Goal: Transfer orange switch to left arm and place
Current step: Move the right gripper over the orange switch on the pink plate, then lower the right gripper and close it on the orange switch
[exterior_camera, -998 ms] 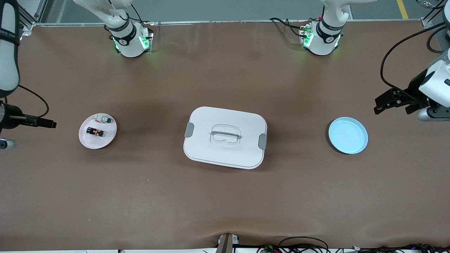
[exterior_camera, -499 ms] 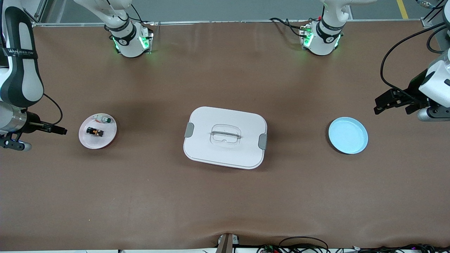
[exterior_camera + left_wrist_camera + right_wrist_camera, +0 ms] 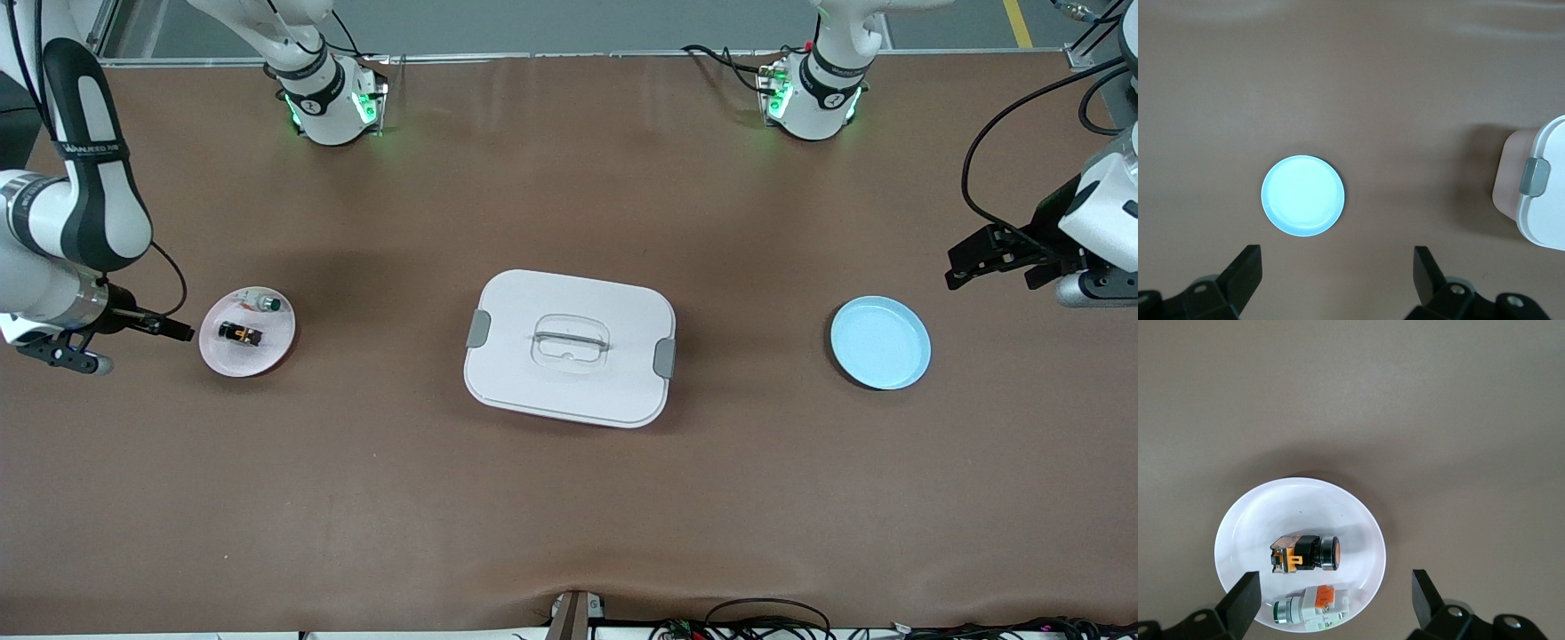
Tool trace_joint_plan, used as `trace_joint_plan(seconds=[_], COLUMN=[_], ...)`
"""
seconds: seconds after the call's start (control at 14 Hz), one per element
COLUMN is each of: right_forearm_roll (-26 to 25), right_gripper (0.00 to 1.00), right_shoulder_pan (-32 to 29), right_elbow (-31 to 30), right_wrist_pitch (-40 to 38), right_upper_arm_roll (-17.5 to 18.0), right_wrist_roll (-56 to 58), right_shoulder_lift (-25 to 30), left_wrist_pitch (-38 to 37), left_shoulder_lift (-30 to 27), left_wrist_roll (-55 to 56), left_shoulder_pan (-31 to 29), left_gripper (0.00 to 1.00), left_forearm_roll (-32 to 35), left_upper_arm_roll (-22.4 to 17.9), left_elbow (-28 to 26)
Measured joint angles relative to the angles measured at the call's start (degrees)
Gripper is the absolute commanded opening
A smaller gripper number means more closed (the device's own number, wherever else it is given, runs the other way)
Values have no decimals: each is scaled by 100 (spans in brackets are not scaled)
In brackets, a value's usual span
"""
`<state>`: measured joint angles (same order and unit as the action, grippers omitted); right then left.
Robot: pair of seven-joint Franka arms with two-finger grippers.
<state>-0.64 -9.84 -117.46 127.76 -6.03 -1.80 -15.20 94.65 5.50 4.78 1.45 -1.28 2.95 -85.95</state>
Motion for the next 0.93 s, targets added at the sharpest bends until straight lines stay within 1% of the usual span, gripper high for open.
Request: trace_joint_plan(seconds=[0.21,0.36,0.93], right_forearm_roll=[0,0,0], right_gripper=[100,100,100], right_shoulder_pan=[49,126,227], right_elbow=[-363,-541,-569], right_wrist_pitch=[622,851,1346], right_upper_arm_roll=[25,44,42], right_wrist_roll=[-73,-286,-450], right_shoulder_lift=[-38,-105,-566], left_wrist_pitch=[0,0,0], left_shoulder_lift=[0,0,1], left_wrist_roll=[0,0,0], left_shoulder_pan=[0,1,8], left_gripper=[100,100,100], left_forearm_roll=[0,0,0], left_upper_arm_roll=[0,0,0], left_elbow=[0,1,1])
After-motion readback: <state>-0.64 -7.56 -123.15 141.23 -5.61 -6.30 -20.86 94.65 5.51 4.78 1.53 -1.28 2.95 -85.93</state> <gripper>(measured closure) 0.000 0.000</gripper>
